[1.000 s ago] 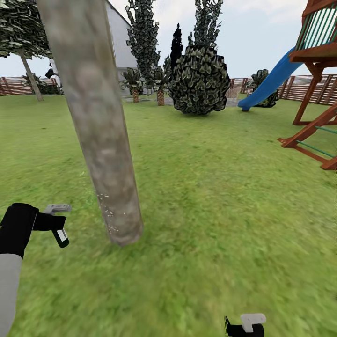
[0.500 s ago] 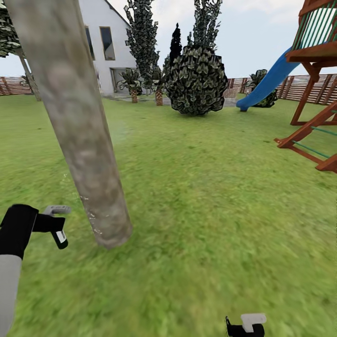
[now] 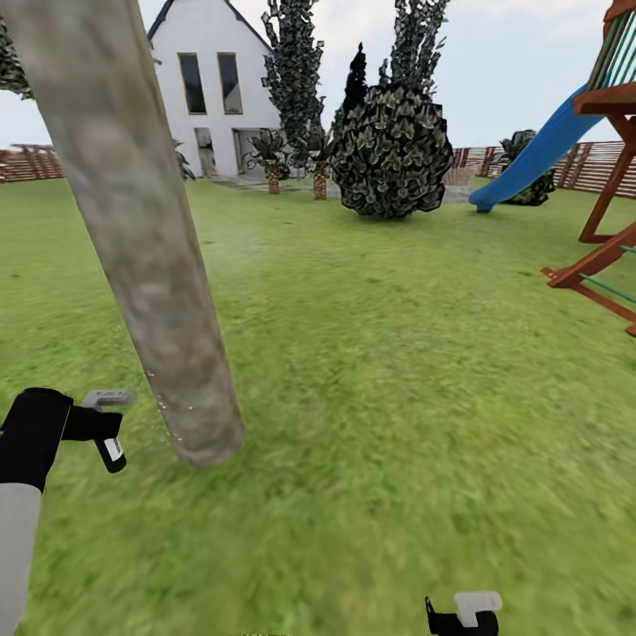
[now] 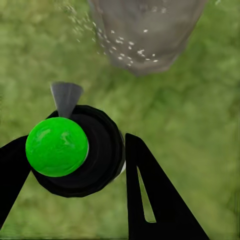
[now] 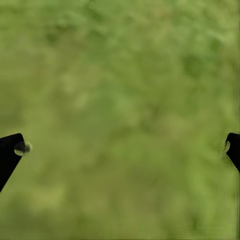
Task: In the garden, pick up the pesticide atomizer on the floor and spray pesticide onto both trees until each tree trunk is fully covered.
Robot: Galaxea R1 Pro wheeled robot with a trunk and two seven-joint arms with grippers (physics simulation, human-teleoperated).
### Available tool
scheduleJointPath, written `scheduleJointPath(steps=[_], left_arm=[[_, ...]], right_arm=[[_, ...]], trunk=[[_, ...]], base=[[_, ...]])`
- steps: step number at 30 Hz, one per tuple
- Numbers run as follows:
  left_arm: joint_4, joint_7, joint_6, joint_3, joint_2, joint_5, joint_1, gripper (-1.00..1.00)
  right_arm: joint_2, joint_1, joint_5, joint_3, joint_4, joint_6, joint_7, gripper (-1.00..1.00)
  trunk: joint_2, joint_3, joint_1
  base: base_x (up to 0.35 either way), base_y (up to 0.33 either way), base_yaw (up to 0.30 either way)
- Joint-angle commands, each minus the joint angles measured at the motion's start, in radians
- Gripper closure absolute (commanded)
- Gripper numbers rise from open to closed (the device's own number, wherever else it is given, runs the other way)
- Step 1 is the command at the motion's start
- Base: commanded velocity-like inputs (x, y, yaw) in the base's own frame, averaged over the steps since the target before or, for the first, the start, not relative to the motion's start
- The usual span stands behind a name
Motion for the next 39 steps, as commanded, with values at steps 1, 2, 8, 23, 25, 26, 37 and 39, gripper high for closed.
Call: scheduleJointPath(steps=[1,2,8,23,25,26,37,39], left_arm=[[0.000,0.000,0.000,0.000,0.000,0.000,0.000,1.00],[0.000,0.000,0.000,0.000,0.000,0.000,0.000,1.00],[0.000,0.000,0.000,0.001,0.000,-0.001,0.000,1.00],[0.023,0.000,-0.001,0.002,0.001,-0.003,0.000,1.00],[0.023,0.000,-0.002,0.002,0.001,-0.004,0.000,1.00],[0.023,0.000,-0.002,0.002,0.000,-0.004,0.000,1.00],[0.023,0.000,-0.002,0.001,0.000,-0.005,0.000,1.00],[0.023,0.000,-0.002,0.001,0.000,-0.005,0.000,1.00]], right_arm=[[0.000,0.000,0.000,0.000,0.000,0.000,0.000,-1.00],[0.000,0.000,0.000,0.000,0.000,0.000,0.000,-1.00],[0.000,0.000,-0.001,0.000,0.000,0.001,0.000,-1.00],[0.000,0.000,0.000,0.000,0.000,0.000,0.000,-1.00],[0.000,0.000,0.000,0.000,0.000,0.000,0.000,-1.00],[0.000,0.000,0.000,0.000,0.000,0.000,0.000,-1.00],[0.000,0.000,0.000,0.000,0.001,0.001,0.001,-1.00],[0.000,0.000,0.000,0.000,0.001,0.001,0.001,-1.00]], trunk=[[0.000,0.000,0.000],[0.000,0.000,0.000],[0.000,0.000,0.000],[0.000,0.000,0.000],[0.000,0.000,0.000],[0.000,0.000,0.000],[0.000,0.000,0.000],[0.000,0.000,0.000]], base=[[0.000,-0.275,0.223],[0.000,-0.275,0.113],[0.000,-0.275,0.015],[0.017,-0.275,0.060],[0.123,-0.273,0.273],[0.142,-0.268,0.276],[0.204,-0.224,0.095],[0.231,-0.199,0.000]])
